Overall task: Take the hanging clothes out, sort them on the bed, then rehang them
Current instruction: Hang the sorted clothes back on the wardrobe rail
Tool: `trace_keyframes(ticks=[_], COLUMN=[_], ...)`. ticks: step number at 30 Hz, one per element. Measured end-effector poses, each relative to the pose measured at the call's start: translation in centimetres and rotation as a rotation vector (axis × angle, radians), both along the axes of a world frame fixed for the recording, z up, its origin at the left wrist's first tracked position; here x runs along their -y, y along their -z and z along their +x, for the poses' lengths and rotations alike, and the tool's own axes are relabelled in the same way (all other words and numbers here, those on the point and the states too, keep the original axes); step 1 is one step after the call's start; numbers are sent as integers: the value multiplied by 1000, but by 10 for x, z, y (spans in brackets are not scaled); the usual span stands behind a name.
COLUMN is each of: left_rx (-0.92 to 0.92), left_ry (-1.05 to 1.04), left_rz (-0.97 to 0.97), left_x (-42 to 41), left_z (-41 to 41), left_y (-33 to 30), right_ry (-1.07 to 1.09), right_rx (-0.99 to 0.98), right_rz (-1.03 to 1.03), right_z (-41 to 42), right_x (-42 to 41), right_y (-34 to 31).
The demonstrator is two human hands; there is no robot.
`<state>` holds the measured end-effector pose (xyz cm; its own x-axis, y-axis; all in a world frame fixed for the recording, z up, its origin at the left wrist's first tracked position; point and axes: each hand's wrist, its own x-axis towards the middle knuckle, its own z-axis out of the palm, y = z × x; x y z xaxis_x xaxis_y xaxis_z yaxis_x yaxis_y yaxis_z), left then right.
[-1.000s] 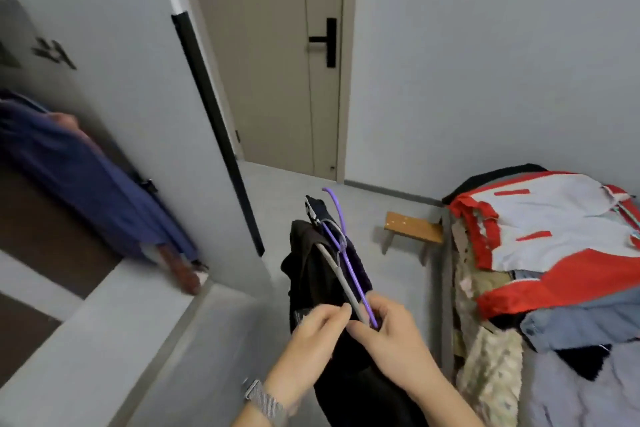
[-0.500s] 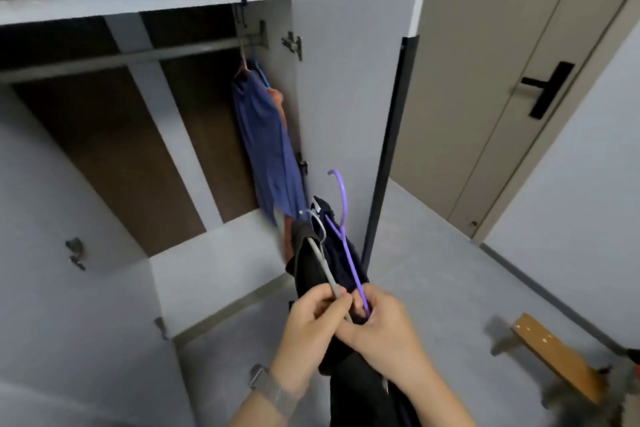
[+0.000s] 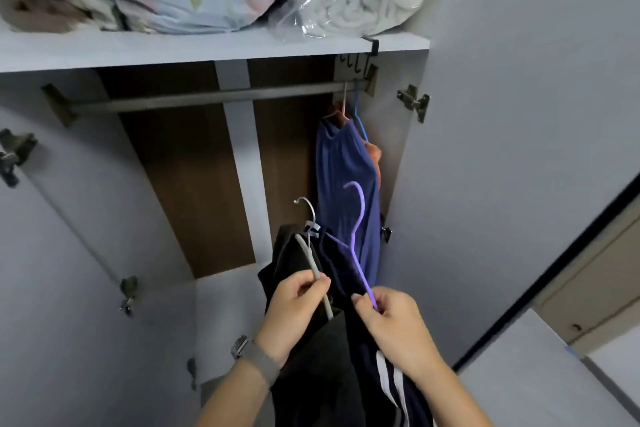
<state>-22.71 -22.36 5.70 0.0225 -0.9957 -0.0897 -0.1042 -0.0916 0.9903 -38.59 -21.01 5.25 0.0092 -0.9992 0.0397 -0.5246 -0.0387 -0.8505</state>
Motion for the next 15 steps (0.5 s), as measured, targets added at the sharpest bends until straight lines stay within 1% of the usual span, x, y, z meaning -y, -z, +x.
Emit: trace_keyframes(ticks=[3,6,12,15], left_rx=[27,37,136,107], left_ry=[-34,-78,-126,-172], left_rz=[-15,-38,-86,-111], left_x=[48,90,171,205], left_z=[19,30,28,25], left_y=[-7,-12,-14,-19], right_ry=[12,29,3,-19], right_rx=[-54,-56,-100,-125], right_rz=[-69,-104,-162,-195], right_z=[5,3,-5,-10], right_x=[51,100,212,271], right_y=[-3,-4,-9,-18])
